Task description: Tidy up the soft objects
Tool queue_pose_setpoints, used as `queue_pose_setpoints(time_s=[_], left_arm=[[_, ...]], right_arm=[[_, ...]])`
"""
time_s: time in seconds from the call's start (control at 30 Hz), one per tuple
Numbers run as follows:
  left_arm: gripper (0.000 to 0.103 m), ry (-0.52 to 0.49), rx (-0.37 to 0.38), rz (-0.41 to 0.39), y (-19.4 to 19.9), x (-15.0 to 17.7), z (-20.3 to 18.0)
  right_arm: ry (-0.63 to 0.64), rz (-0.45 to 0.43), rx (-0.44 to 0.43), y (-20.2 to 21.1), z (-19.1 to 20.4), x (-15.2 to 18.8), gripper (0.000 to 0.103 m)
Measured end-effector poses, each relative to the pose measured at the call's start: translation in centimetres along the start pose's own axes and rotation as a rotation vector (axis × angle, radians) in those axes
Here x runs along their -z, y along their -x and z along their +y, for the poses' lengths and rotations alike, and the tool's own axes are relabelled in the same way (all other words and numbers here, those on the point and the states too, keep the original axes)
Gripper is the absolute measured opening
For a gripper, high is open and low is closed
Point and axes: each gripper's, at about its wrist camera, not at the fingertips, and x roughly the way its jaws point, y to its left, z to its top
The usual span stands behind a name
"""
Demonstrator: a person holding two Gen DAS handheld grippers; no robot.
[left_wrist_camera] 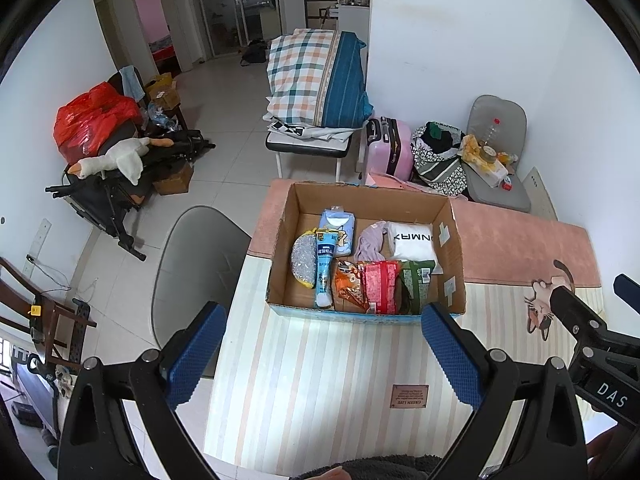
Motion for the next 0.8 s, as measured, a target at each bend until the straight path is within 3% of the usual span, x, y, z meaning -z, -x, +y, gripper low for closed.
queue_pose_setpoints(time_s=[0.8], left_arm=[[0.1, 0.002, 0.0, -0.03, 0.55, -0.57, 0.47]], right_arm=[[-0.016, -0.025, 0.0, 0.46, -0.3, -0.28, 0.103]])
